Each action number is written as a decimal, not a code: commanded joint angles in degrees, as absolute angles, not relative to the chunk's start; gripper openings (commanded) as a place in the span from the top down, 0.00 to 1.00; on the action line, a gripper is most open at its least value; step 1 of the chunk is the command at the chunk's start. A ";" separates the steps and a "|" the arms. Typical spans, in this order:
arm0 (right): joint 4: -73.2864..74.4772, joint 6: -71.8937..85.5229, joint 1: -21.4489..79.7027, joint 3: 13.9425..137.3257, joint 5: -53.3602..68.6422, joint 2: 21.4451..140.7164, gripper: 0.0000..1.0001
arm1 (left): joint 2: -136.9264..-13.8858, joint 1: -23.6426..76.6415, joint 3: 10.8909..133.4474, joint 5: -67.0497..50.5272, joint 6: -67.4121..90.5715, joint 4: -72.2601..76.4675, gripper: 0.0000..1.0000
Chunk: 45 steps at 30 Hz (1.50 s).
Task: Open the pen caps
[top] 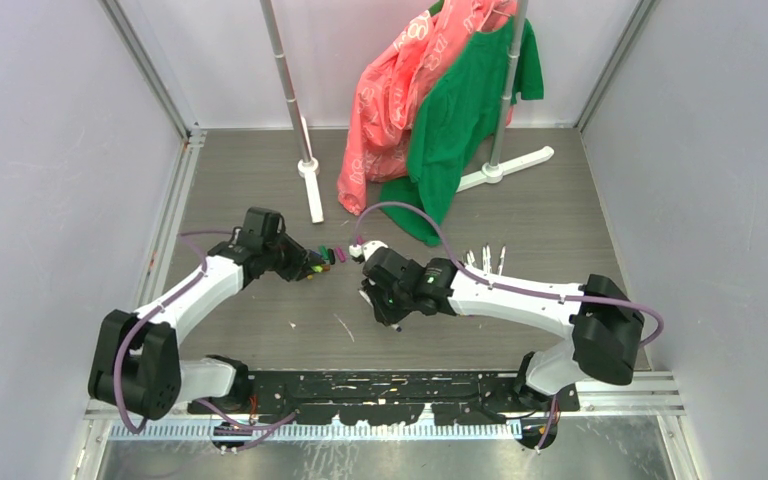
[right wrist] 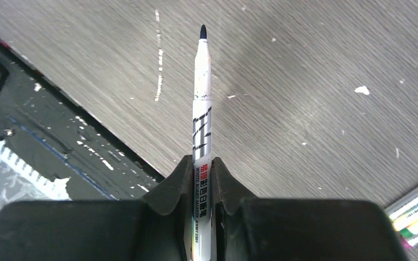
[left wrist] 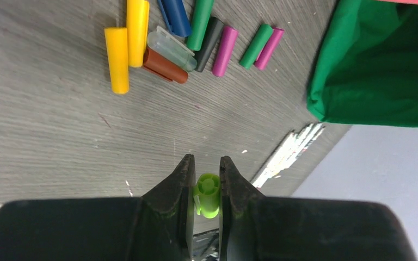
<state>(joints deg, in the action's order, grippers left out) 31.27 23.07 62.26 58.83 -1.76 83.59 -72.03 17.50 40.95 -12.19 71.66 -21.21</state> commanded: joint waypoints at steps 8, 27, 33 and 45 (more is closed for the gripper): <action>35.86 29.85 61.68 59.57 -24.69 87.59 0.99 | -77.90 20.62 46.86 -9.15 55.93 -24.93 1.00; 37.19 34.51 49.82 53.18 -25.77 89.32 0.90 | -88.98 27.64 53.19 -1.10 51.68 -30.36 0.95; 37.36 34.71 47.82 51.89 -26.19 90.84 0.86 | -90.55 27.69 53.49 -0.44 52.24 -30.38 0.90; 37.66 33.79 45.40 52.37 -24.46 93.05 0.64 | -92.09 27.73 55.57 1.57 53.20 -31.58 0.65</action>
